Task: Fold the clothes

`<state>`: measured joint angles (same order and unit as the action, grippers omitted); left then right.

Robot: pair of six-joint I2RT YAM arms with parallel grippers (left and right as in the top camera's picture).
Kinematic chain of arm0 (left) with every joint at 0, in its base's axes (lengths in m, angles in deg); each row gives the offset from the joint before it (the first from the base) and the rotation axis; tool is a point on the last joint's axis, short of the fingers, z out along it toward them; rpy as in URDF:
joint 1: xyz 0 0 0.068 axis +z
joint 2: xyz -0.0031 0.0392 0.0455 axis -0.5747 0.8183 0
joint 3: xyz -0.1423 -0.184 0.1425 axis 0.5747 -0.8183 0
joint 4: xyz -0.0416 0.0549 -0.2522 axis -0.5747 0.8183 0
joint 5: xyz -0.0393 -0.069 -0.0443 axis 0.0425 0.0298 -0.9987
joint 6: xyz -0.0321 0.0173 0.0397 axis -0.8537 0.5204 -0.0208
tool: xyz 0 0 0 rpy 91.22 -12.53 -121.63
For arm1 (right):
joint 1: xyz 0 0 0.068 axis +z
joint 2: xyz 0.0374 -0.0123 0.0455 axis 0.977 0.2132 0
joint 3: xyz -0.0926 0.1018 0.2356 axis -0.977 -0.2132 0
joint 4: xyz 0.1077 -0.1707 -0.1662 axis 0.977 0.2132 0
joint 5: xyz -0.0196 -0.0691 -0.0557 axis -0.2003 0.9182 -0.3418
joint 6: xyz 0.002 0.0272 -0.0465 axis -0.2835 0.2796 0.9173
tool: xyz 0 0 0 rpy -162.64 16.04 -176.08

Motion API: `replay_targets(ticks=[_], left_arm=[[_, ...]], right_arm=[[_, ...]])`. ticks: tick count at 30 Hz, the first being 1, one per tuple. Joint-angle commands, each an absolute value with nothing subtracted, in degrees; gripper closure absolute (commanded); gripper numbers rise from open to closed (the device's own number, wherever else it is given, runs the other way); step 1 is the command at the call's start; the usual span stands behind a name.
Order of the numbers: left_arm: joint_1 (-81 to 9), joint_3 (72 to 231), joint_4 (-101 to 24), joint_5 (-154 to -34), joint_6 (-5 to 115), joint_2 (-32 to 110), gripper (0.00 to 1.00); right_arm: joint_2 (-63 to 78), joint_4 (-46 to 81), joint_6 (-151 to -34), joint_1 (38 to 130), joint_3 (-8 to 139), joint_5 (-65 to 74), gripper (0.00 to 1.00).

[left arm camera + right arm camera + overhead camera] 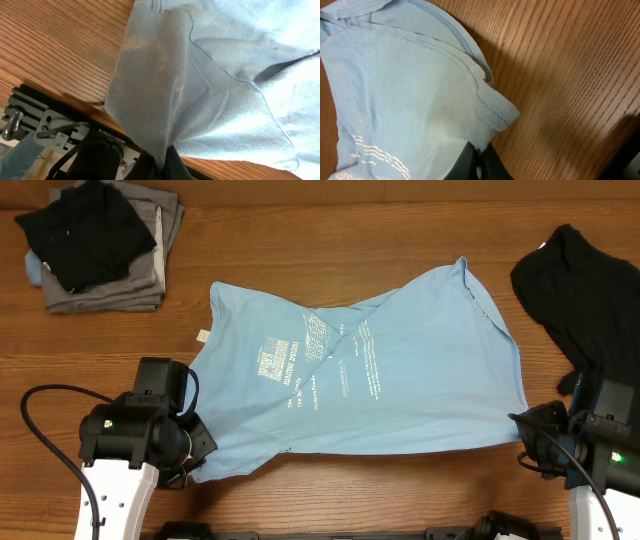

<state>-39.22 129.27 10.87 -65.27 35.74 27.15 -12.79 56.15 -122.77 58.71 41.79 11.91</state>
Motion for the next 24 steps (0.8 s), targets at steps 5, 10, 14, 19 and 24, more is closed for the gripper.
replay_targets(ticks=[5, 10, 14, 19, 24], left_arm=[[-39.6, 130.7, 5.4, -64.0, 35.6, 27.4, 0.96], [-39.6, 130.6, -2.0, -64.1, 35.5, 30.1, 0.96], [-39.6, 130.6, -6.5, -65.0, 35.5, 34.6, 0.96], [-39.6, 130.6, -11.1, -65.8, 35.6, 42.0, 0.96], [-39.6, 130.6, -17.0, -65.9, 35.5, 48.3, 0.96]], right_arm=[[-10.7, 51.2, -122.5, 58.6, 43.4, 12.9, 0.96], [-6.3, 43.1, -122.5, 58.6, 43.4, 9.2, 0.96], [-1.3, 38.5, -122.6, 58.6, 43.4, 7.8, 0.96], [5.6, 35.0, -122.5, 58.6, 43.4, 7.7, 0.96], [11.0, 31.7, -122.5, 58.6, 43.4, 7.7, 0.96]])
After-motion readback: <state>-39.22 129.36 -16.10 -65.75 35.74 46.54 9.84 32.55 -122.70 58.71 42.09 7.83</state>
